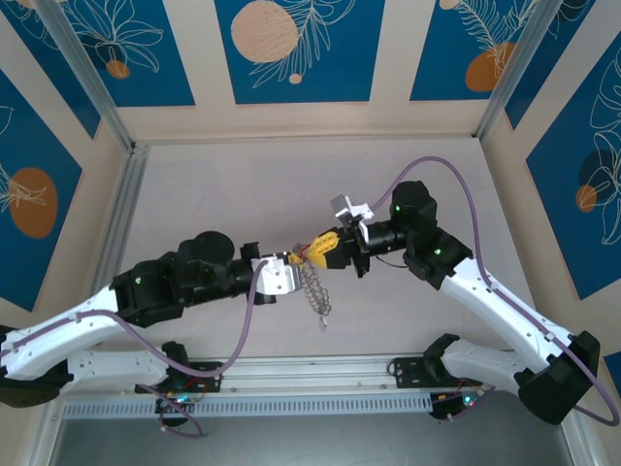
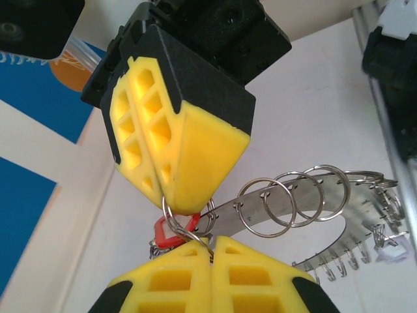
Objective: Put the keys on the keyring
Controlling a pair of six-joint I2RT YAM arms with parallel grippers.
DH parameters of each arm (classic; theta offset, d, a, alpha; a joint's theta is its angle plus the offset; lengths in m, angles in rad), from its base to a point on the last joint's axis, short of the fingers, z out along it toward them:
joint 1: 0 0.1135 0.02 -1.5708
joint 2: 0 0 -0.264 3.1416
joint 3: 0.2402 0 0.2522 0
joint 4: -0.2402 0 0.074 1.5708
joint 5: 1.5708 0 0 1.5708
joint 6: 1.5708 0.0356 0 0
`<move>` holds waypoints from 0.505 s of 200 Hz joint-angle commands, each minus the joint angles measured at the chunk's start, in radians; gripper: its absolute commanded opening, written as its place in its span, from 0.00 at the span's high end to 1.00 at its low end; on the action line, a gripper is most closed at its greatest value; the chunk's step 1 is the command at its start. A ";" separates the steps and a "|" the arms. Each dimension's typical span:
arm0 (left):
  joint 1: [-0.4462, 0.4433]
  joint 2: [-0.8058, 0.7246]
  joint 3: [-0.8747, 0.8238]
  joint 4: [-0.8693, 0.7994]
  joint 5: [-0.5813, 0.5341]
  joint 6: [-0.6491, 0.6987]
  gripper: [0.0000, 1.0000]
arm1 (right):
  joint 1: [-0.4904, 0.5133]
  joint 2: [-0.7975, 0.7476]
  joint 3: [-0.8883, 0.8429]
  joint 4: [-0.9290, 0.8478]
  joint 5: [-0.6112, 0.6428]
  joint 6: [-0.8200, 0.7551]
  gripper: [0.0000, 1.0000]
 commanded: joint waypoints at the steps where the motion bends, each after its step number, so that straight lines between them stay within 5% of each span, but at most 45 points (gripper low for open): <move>1: -0.046 0.016 -0.030 0.039 -0.089 0.065 1.00 | -0.006 -0.001 0.046 0.094 0.007 0.052 1.00; 101: -0.064 0.019 -0.072 0.111 -0.157 0.099 1.00 | -0.007 -0.044 0.000 0.238 0.094 0.201 1.00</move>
